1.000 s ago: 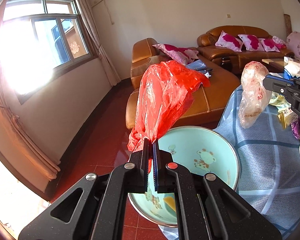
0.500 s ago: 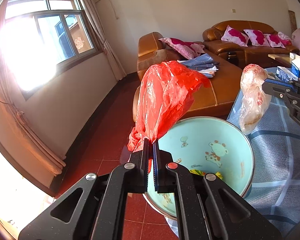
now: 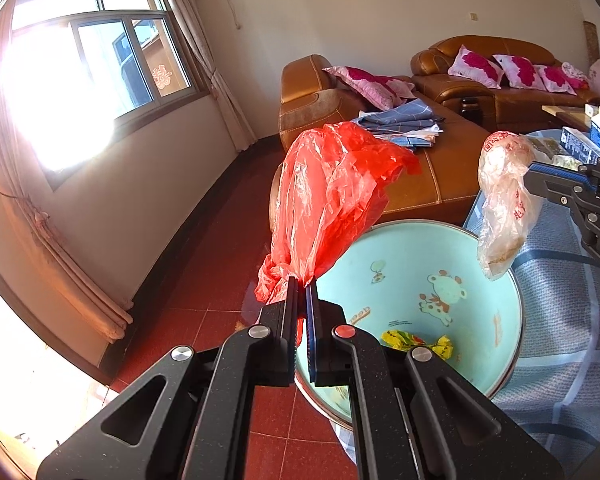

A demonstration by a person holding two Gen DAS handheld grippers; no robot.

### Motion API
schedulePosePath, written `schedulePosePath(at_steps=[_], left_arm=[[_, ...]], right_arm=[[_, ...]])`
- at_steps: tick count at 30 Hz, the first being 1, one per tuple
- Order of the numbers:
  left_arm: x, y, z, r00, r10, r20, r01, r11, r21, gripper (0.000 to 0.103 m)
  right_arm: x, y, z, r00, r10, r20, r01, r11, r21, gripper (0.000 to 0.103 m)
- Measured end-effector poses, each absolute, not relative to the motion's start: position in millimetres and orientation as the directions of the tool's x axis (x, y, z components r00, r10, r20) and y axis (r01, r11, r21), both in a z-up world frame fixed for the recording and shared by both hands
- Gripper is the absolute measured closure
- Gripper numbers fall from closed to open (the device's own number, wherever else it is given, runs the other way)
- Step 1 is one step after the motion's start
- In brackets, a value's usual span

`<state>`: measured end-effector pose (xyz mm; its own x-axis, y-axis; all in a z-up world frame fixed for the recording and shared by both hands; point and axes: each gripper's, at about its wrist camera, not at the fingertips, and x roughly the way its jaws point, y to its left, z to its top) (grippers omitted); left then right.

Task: Collect trash
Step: 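Carry the red and clear plastic bags with both tools over the bin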

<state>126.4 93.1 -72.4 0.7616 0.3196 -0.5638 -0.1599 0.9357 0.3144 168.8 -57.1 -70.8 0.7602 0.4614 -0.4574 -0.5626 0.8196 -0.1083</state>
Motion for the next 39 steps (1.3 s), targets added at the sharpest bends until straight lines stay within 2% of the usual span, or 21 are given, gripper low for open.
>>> schedulePosePath(at_steps=[39], left_arm=[[125.9,89.7,-76.8,0.761,0.280,-0.585,-0.114,0.946,0.304,0.100]], right_arm=[[159.9,-48.8,-76.1,0.728,0.504,-0.465,-0.621,0.772,-0.137,0.099]])
